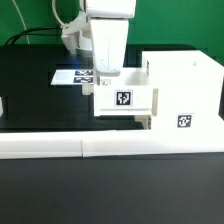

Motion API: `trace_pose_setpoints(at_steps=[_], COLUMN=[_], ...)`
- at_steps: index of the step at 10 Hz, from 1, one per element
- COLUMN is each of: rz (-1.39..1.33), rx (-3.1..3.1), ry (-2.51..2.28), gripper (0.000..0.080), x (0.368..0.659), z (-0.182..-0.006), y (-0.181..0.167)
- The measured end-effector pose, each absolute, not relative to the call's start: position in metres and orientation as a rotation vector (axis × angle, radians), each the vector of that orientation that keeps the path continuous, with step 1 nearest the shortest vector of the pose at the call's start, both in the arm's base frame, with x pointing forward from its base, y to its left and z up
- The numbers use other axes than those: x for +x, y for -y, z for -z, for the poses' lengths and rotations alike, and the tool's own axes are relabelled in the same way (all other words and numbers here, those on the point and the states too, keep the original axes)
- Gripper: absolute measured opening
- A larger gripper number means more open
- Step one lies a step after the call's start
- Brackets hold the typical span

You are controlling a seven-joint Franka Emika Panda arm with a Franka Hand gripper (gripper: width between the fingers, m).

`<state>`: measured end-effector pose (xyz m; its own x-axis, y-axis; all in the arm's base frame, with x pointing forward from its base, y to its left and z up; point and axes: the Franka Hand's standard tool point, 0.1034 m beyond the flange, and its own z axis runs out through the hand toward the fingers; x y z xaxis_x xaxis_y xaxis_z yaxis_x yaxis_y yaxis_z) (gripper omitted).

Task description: Assemble drawer

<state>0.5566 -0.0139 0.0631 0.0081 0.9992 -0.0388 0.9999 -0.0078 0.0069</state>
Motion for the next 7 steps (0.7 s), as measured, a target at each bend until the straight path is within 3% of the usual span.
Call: trace_pose_setpoints(at_steps=[7], rz=[0.050], rx=[2.211], ry=[-2.207], gripper=[0.0042], x=[0.550], z=[-0.059], y=[0.003])
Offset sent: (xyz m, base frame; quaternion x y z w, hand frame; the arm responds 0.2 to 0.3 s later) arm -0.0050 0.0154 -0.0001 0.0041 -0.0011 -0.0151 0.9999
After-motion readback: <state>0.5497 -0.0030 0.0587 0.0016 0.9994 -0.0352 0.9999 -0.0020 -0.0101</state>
